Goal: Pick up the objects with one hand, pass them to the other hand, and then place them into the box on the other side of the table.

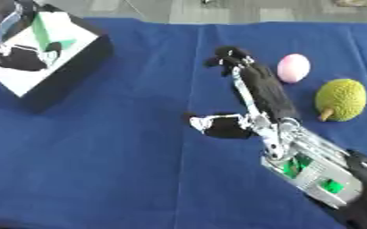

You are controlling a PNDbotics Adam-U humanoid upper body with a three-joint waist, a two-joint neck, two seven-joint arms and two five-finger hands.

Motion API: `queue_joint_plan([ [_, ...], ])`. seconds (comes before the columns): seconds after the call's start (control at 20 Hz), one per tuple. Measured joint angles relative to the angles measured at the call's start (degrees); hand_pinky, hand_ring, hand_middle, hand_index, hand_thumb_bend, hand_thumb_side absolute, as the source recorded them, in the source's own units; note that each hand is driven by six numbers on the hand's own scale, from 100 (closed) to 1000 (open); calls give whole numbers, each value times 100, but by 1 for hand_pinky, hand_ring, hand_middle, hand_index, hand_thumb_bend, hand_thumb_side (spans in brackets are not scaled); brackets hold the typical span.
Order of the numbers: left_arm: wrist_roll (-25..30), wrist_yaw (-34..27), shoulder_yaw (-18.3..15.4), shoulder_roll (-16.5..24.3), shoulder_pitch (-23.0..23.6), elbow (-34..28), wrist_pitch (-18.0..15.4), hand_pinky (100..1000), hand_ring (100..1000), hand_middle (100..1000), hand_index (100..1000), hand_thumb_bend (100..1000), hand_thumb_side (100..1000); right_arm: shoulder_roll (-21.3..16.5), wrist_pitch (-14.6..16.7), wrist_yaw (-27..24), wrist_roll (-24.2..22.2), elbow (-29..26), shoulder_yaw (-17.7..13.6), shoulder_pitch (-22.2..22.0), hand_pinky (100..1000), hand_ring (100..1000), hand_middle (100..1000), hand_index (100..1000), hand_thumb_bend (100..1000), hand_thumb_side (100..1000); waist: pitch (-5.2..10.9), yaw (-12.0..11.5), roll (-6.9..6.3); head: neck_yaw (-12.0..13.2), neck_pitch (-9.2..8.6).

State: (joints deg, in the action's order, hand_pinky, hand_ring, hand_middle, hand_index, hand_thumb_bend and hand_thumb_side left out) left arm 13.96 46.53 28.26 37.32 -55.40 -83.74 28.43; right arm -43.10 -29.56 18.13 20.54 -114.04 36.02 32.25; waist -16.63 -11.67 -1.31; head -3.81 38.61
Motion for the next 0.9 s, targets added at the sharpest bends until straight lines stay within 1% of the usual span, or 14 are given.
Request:
queue_joint_plan([
  [0.15, -95, 142, -75, 0, 0, 233, -42, 760, 663, 498, 443, 200, 305, 2, 29, 30, 15, 0, 3, 0, 131, 694, 850, 771, 672, 274, -23, 64, 26, 66, 0],
  [0.35, -216, 336, -194, -1, 2, 578, -90, 760, 663, 498, 443, 206, 306, 14, 61, 62, 51, 0, 7, -2, 130, 694, 850, 771, 671, 277, -71, 150, 40, 172, 0],
  [0.5, -303, 455, -285, -2, 2, 811, -117, 761, 664, 498, 444, 213, 307, 45, 83, 83, 78, 0, 41, -4, 129, 694, 850, 771, 671, 279, -96, 189, 78, 248, 1],
  [0.75, -461, 627, -463, -7, 1, 1198, -104, 761, 664, 497, 445, 220, 306, 64, 99, 124, 135, 0, 81, -52, 127, 693, 849, 771, 671, 283, -130, 273, 112, 400, 1],
  [0.9, -547, 700, -555, -11, 1, 1390, -95, 758, 664, 501, 469, 235, 311, 95, 94, 131, 164, 0, 111, -57, 126, 692, 848, 772, 670, 285, -146, 300, 135, 482, 0],
])
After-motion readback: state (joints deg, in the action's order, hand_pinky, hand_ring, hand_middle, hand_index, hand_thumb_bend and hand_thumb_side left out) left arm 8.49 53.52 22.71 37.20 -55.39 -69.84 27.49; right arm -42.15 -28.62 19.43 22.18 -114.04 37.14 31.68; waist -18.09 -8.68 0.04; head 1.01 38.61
